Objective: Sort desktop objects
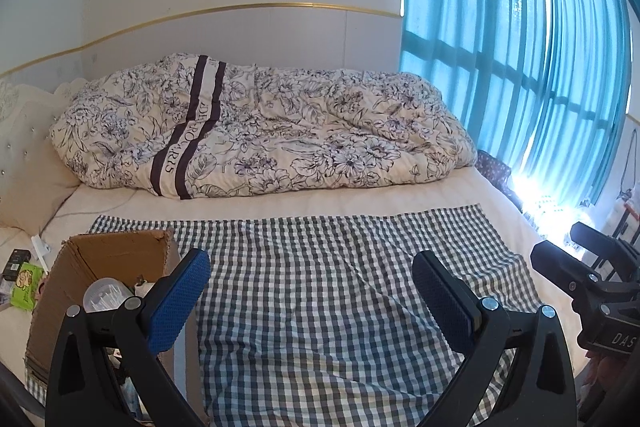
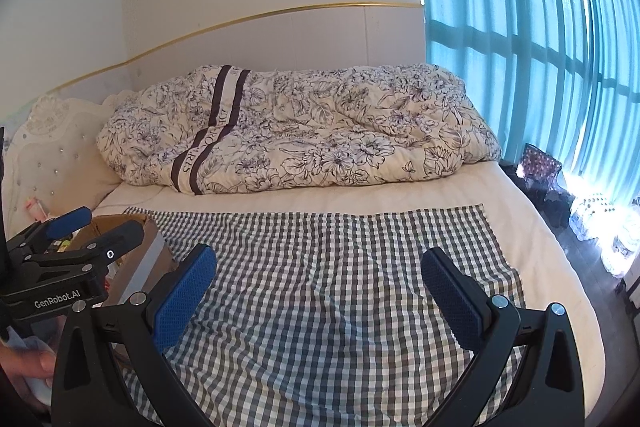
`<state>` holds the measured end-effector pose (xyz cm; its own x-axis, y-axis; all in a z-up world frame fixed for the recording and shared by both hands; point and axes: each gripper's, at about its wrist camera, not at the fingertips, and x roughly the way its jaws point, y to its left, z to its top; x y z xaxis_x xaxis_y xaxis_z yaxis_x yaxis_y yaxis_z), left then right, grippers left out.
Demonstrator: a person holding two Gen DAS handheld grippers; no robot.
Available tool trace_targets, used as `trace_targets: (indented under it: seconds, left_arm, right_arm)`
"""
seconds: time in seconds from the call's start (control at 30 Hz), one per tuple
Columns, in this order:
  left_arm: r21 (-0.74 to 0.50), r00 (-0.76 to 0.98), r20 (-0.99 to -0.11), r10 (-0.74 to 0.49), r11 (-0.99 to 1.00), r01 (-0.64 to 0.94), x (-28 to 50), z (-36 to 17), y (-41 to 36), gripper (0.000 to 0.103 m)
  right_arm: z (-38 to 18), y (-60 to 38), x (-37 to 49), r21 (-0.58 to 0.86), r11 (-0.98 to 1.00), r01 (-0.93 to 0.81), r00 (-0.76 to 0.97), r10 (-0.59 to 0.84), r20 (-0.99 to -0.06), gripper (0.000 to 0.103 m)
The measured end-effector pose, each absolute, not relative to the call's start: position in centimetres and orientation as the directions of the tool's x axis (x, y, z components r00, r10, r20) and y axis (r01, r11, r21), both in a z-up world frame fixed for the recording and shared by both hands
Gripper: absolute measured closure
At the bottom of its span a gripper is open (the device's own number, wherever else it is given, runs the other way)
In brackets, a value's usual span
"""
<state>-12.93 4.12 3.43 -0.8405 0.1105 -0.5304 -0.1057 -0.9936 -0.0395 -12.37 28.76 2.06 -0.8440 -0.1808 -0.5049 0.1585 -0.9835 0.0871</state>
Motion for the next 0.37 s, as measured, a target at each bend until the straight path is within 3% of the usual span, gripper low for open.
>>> trace_targets:
  seconds: [0.37]
  left_arm:
    - [-0.034,-0.831,-0.545,0.112,-0.993,-0.112,-13.20,2.83,4.65,0.000]
  right_arm:
    - [1.10,28.74,-12.55,0.091,-0.983,0.159,-0.835,-0.183,-0.520,0.000]
